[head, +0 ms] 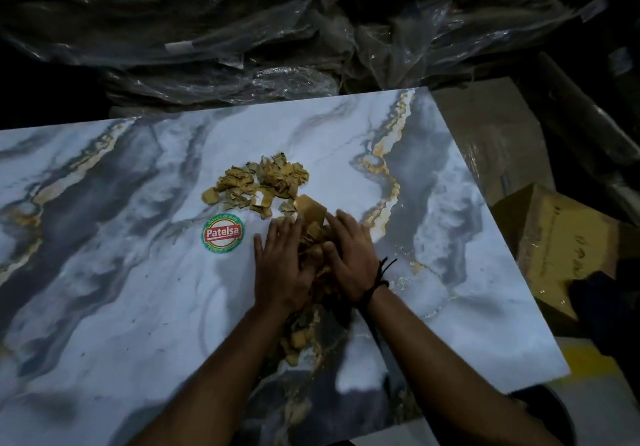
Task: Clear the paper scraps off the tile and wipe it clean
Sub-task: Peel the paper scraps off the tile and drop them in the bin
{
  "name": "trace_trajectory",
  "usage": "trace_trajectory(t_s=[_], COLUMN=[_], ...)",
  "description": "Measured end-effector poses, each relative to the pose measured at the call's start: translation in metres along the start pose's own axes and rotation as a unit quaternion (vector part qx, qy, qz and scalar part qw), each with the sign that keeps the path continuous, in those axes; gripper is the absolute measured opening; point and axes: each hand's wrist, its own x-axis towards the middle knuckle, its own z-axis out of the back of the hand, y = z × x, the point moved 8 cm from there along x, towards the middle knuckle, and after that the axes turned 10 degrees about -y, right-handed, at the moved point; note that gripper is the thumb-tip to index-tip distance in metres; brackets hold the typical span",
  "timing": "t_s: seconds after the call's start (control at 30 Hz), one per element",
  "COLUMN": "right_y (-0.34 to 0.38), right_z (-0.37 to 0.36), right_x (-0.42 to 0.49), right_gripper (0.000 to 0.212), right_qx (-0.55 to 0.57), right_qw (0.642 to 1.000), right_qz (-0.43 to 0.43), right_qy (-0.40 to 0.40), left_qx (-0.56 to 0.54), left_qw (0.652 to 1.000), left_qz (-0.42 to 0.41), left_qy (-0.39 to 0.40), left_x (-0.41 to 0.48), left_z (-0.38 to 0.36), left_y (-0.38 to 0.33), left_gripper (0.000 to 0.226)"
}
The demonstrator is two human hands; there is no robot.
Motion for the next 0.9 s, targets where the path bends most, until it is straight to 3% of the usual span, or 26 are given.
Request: trace_trajectory(t_s=[0.07,0.17,0.27,0.37,0.43,0.5,0.63,0.9], right_y=[0.011,0.024,0.026,0.024,0.024,0.022,0.027,0.04], right_z=[-0.007,-0.006,-0.014,-0.021,-0.015,-0.01,0.005,0.067], right_x=[-0.004,-0.007,-0.013,-0.014,-0.011,-0.009,-0.004,-0.006], right_gripper=[0.084,0.056,0.052,0.049,0.035,0.025,0.027,0.019], right_qx=[0.089,0.23,0.302,0.344,0.381,0.424,0.472,0.517], right_qw=[0.995,0.969,0.944,0.922,0.899,0.873,0.838,0.793], right_qz=[-0.032,-0.059,-0.108,-0.161,-0.192,-0.22,-0.243,-0.237], right_qy=[-0.016,-0.071,-0.076,-0.08,-0.093,-0.1,-0.128,-0.218], left_qx=[-0.063,-0.15,-0.231,-0.344,-0.412,-0.442,-0.488,-0.511], left_qw=[0.998,0.985,0.961,0.914,0.877,0.858,0.818,0.822], left_qz=[0.018,0.056,0.129,0.199,0.232,0.247,0.286,0.234], left_qy=[-0.019,-0.057,-0.079,-0.084,-0.083,-0.089,-0.107,-0.097], left_x=[-0.002,-0.004,-0.007,-0.007,-0.002,0.004,0.01,0.017], left_z=[-0.006,-0.006,-0.001,-0.003,-0.005,-0.003,0.0,0.029], left_y=[-0.008,-0.013,-0.005,-0.001,-0.008,-0.015,-0.02,-0.081], left_gripper=[0.067,0.056,0.053,0.056,0.048,0.041,0.038,0.027])
